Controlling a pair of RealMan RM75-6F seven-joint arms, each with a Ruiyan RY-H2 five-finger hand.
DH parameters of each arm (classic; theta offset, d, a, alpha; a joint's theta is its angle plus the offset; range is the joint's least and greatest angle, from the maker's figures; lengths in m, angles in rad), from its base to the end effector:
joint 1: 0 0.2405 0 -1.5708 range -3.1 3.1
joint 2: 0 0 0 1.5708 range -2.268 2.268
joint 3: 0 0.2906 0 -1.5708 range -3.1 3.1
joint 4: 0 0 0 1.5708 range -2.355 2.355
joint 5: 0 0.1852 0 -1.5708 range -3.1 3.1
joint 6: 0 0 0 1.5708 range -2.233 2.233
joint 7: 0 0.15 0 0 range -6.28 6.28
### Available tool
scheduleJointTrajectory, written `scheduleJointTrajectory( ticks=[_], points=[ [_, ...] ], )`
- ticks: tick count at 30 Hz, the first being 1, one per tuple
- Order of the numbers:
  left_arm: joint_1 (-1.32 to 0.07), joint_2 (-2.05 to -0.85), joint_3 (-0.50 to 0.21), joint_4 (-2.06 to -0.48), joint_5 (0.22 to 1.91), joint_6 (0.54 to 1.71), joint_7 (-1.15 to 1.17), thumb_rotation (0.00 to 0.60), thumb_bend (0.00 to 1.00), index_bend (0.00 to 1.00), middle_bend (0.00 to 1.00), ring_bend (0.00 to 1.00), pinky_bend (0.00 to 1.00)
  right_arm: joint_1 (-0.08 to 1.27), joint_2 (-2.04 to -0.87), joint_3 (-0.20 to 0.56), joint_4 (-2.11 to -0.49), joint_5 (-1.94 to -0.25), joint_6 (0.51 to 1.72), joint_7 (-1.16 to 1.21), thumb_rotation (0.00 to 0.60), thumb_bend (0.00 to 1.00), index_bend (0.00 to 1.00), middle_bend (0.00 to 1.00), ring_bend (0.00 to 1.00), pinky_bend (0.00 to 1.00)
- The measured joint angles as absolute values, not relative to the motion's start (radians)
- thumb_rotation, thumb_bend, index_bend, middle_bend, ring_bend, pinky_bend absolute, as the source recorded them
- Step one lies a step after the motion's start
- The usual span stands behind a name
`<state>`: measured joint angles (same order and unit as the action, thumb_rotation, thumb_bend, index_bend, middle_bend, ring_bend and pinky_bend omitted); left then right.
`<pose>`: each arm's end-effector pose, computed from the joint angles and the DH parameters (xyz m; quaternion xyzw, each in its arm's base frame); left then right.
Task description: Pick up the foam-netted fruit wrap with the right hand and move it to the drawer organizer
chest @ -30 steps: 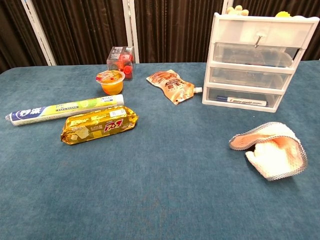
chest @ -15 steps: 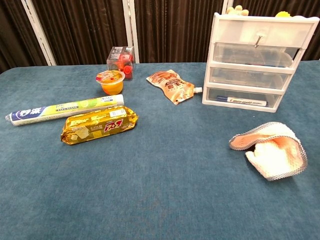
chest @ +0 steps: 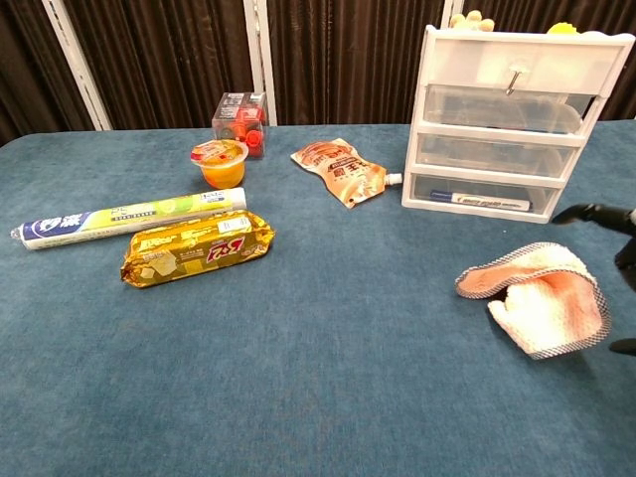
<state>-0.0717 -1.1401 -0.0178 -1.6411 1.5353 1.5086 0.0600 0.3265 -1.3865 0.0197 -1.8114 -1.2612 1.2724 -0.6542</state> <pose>-0.3247 0.1768 0.1841 -0.6065 -0.3833 -0.3861 0.5798 -0.2539 -0.2350 0.0651 0.7167 -0.3639 0.2899 0.5195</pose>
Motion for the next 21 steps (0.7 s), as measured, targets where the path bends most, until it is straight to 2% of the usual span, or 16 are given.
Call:
scheduleJointTrajectory(
  ticks=[9, 15, 21],
  points=[
    [-0.075, -1.139, -0.02, -1.646, 1.524, 1.498, 0.056, 0.6, 0.0, 0.0, 0.0, 0.0, 0.0, 0.36, -1.502, 0.064, -1.696, -1.203, 1.257, -0.705, 0.6, 0.06, 0.11, 0.76, 0.77, 0.86],
    [-0.075, -1.136, -0.022, -1.651, 1.515, 1.492, 0.054, 0.6, 0.0, 0.0, 0.0, 0.0, 0.0, 0.379, -1.547, 0.085, -1.636, -1.163, 1.241, -0.72, 0.6, 0.1, 0.22, 0.78, 0.78, 0.86],
    [-0.078, -1.135, -0.024, -1.651, 1.509, 1.484, 0.054, 0.6, 0.0, 0.0, 0.0, 0.0, 0.0, 0.39, -1.586, 0.088, -1.581, -1.134, 1.217, -0.714, 0.6, 0.23, 0.36, 0.81, 0.81, 0.88]
  ],
)
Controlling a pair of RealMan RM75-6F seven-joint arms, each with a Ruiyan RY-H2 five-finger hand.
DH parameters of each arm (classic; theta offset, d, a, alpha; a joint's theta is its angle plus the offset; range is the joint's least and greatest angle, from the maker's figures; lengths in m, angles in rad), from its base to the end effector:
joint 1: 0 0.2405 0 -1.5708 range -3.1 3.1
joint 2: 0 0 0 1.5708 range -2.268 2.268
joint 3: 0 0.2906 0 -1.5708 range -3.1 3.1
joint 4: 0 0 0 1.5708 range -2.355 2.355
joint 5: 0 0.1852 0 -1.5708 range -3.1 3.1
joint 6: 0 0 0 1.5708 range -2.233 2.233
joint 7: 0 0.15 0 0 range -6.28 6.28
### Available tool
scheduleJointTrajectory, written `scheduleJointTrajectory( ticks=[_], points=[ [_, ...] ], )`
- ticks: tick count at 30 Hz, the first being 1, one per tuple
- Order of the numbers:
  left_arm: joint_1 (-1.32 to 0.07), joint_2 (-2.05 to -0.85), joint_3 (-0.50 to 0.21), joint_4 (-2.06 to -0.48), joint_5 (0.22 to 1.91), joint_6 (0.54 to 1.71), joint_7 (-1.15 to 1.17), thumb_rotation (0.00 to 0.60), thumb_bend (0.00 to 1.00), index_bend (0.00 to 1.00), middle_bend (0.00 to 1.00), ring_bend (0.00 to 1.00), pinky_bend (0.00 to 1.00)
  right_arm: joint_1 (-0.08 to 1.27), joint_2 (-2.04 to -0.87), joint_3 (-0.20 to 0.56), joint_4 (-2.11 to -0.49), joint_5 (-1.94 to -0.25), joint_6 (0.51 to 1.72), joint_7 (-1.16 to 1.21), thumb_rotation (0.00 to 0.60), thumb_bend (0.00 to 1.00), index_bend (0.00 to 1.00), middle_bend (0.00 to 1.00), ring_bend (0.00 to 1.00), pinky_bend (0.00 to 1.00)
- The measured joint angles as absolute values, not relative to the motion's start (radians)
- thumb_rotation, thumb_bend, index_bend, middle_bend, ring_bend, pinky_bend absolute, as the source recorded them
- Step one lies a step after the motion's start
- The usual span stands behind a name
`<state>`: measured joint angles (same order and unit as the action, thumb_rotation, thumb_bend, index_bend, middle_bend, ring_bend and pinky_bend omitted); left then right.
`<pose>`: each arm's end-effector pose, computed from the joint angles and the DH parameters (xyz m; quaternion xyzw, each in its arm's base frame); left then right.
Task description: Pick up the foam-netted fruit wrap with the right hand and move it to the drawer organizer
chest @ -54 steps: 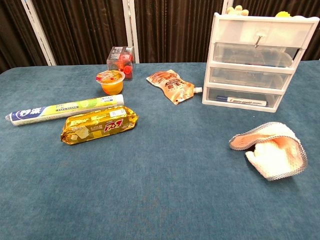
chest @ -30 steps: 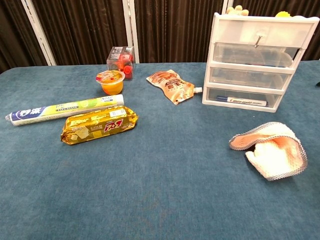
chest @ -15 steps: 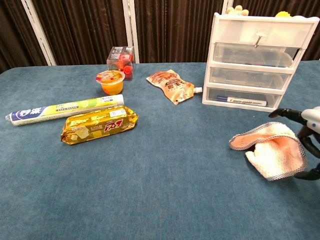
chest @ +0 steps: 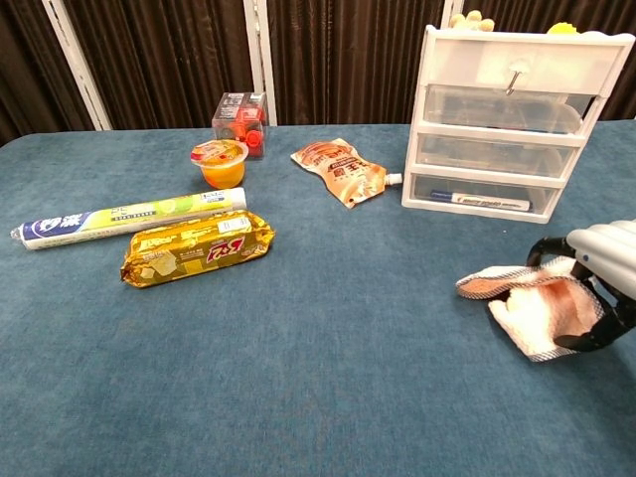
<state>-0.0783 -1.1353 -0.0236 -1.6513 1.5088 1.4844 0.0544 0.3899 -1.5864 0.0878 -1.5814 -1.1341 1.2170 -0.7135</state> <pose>-0.3265 0.1799 0.1838 -0.6020 -0.3958 -0.3810 0.5794 -0.2620 -0.2675 0.0094 0.7121 -0.3652 0.2591 0.5408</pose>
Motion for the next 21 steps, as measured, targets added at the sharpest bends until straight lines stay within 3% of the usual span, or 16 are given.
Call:
scheduleJointTrajectory(
  ticks=[5, 11, 21],
  points=[
    [-0.077, -1.134, -0.024, -1.651, 1.508, 1.486, 0.05, 0.6, 0.0, 0.0, 0.0, 0.0, 0.0, 0.396, -1.623, 0.087, -1.534, -1.148, 1.213, -0.675, 0.6, 0.38, 0.49, 0.84, 0.83, 0.89],
    [-0.078, -1.132, -0.024, -1.651, 1.512, 1.487, 0.043, 0.6, 0.0, 0.0, 0.0, 0.0, 0.0, 0.4, -1.65, 0.084, -1.486, -1.181, 1.221, -0.646, 0.6, 0.49, 0.6, 0.87, 0.86, 0.9],
    [-0.078, -1.13, -0.023, -1.65, 1.516, 1.489, 0.035, 0.6, 0.0, 0.0, 0.0, 0.0, 0.0, 0.399, -1.652, 0.072, -1.442, -1.284, 1.257, -0.56, 0.6, 0.53, 0.68, 0.89, 0.88, 0.91]
  ],
)
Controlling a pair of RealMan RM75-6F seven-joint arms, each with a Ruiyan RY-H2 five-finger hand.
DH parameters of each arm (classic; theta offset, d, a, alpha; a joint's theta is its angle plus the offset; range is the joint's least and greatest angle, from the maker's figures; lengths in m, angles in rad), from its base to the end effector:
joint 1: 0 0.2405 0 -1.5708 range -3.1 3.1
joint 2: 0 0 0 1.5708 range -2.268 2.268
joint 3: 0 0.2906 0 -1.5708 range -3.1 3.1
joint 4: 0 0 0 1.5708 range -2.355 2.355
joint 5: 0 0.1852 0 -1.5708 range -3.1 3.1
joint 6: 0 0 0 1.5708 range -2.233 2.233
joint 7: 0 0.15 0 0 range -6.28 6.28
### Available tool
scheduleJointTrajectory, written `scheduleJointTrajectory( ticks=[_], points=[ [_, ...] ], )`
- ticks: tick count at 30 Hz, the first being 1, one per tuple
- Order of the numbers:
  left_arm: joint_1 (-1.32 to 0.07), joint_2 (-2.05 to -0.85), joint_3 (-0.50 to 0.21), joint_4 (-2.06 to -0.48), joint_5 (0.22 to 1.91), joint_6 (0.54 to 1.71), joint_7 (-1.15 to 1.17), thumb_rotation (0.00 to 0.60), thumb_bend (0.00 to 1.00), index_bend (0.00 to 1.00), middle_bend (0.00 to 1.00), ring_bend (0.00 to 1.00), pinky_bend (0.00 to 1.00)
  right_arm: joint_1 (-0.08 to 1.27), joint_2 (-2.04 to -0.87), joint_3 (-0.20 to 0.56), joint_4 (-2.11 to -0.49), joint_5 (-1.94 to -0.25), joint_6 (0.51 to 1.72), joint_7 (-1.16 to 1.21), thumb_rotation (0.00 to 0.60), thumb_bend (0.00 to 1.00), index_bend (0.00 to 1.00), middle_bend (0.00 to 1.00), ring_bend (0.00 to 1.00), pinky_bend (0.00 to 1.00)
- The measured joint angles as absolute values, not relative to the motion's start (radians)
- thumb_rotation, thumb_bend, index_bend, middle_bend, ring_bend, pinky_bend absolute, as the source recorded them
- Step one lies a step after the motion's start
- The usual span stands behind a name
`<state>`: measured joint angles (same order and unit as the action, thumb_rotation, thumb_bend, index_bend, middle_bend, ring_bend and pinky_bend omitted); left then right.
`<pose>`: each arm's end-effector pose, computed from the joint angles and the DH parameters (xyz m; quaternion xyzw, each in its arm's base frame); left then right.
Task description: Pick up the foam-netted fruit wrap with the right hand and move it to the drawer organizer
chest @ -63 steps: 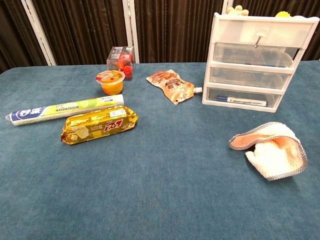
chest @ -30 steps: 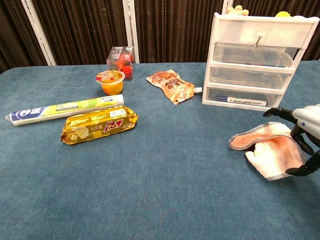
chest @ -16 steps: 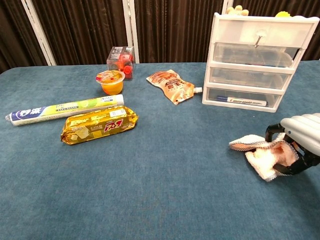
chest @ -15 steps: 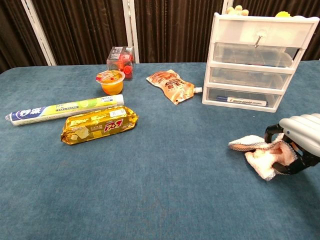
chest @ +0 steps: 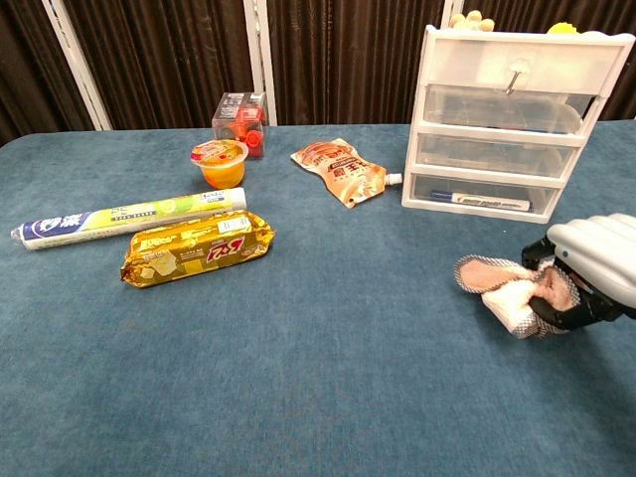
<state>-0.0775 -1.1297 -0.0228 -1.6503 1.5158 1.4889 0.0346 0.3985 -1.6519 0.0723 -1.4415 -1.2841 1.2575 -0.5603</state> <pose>-0.3259 0.1795 0.1859 -0.6004 -0.3973 -0.3870 0.5761 -0.2559 -0.2734 -0.0018 0.7079 -0.3363 0.3197 0.5325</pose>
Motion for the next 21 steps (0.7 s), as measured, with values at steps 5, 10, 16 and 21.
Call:
scheduleJointTrajectory(
  ticks=[5, 10, 16, 21],
  points=[
    [-0.078, -1.13, -0.023, -1.652, 1.513, 1.488, 0.035, 0.6, 0.0, 0.0, 0.0, 0.0, 0.0, 0.405, -1.629, 0.068, -1.42, -1.432, 1.334, -0.463, 0.6, 0.53, 0.69, 0.89, 0.88, 0.91],
    [-0.077, -1.13, -0.024, -1.659, 1.504, 1.483, 0.039, 0.6, 0.0, 0.0, 0.0, 0.0, 0.0, 0.411, -1.601, 0.078, -1.395, -1.562, 1.449, -0.299, 0.6, 0.53, 0.69, 0.89, 0.88, 0.91],
    [-0.076, -1.133, -0.025, -1.659, 1.505, 1.487, 0.045, 0.6, 0.0, 0.0, 0.0, 0.0, 0.0, 0.414, -1.566, 0.145, -1.431, -1.603, 1.555, -0.119, 0.6, 0.53, 0.7, 0.89, 0.88, 0.91],
    [-0.076, -1.134, -0.025, -1.658, 1.504, 1.488, 0.047, 0.6, 0.0, 0.0, 0.0, 0.0, 0.0, 0.418, -1.549, 0.213, -1.472, -1.572, 1.575, -0.083, 0.6, 0.53, 0.7, 0.89, 0.88, 0.91]
  ],
)
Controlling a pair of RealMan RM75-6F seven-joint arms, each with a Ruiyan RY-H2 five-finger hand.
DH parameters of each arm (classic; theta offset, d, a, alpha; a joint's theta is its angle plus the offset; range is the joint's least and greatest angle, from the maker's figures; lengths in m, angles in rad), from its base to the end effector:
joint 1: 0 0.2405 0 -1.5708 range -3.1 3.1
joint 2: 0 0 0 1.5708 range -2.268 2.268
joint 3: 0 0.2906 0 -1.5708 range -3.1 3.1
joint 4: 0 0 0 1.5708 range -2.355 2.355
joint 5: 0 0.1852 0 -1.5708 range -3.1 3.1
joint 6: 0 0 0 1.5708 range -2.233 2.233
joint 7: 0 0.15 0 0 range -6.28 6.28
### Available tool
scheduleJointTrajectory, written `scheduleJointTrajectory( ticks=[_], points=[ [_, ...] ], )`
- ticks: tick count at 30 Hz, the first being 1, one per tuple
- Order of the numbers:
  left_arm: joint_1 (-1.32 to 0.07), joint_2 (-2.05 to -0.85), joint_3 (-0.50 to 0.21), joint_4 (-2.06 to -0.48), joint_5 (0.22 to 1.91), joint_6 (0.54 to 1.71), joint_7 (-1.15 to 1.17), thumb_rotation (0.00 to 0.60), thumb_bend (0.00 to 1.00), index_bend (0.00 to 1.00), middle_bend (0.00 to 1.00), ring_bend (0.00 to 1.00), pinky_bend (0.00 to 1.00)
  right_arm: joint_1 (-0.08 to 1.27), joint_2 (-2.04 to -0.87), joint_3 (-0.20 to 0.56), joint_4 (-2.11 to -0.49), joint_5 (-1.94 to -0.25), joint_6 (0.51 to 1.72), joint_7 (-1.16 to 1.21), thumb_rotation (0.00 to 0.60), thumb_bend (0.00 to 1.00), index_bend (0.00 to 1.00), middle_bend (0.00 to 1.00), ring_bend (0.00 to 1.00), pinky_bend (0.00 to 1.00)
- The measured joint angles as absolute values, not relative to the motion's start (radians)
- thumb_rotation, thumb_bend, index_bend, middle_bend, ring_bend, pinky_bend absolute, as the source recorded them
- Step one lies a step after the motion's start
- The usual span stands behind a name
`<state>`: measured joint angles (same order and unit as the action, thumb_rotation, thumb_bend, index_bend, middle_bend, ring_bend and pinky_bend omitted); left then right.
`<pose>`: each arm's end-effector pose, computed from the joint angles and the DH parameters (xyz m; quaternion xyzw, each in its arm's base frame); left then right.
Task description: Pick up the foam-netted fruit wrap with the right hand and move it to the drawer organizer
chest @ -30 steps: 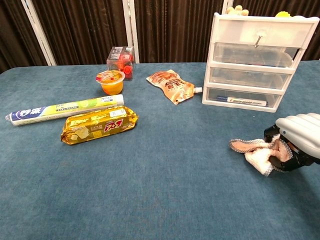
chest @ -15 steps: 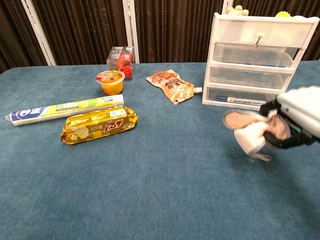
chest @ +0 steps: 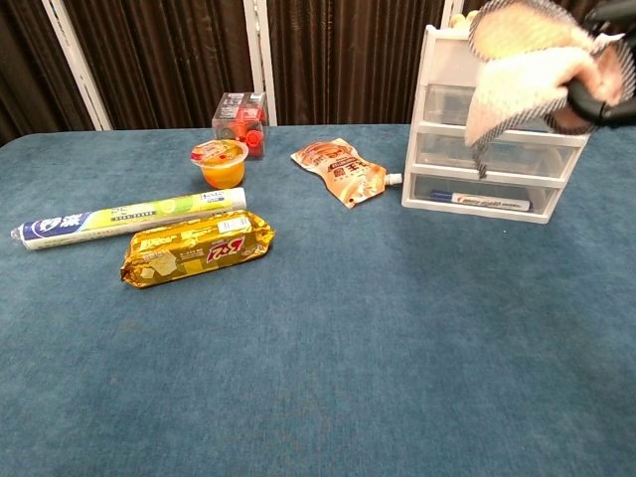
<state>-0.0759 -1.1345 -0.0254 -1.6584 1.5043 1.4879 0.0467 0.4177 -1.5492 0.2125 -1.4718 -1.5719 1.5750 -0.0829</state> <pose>-0.3259 0.1794 0.1845 -0.5966 -0.4002 -0.3851 0.5792 -0.2098 -0.2959 0.0993 0.5583 -0.2845 0.6082 0.4874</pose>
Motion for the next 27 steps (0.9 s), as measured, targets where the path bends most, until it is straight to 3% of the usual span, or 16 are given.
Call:
scheduleJointTrajectory(
  ticks=[17, 27],
  points=[
    [-0.077, -1.133, -0.027, -1.667, 1.492, 1.478, 0.049, 0.6, 0.0, 0.0, 0.0, 0.0, 0.0, 0.458, -1.604, 0.406, -1.44, -1.357, 1.56, -0.114, 0.6, 0.53, 0.7, 0.89, 0.87, 0.91],
    [-0.08, -1.132, -0.028, -1.671, 1.487, 1.471, 0.044, 0.6, 0.0, 0.0, 0.0, 0.0, 0.0, 0.478, -1.658, 0.449, -1.331, -1.279, 1.538, -0.054, 0.6, 0.53, 0.7, 0.89, 0.87, 0.91]
  ],
)
